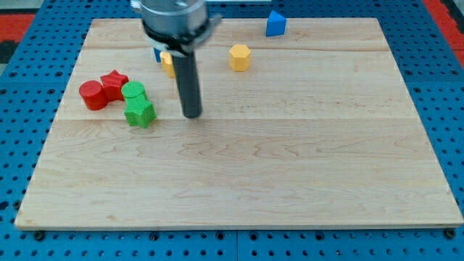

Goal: Push the hexagon parallel to the green circle

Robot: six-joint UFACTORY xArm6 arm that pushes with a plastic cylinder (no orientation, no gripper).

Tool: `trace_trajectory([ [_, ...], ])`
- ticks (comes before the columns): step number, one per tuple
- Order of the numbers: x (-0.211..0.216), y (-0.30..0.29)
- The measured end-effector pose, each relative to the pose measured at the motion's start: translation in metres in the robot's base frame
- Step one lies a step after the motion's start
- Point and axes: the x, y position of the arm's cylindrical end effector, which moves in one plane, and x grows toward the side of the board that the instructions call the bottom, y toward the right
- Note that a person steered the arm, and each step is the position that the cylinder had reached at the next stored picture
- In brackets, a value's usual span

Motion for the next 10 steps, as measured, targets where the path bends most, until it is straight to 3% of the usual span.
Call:
trace_trajectory([
  [1,0.016,-0.024],
  [3,-0.002,-0.069],
  [10,-0.003,-0.061],
])
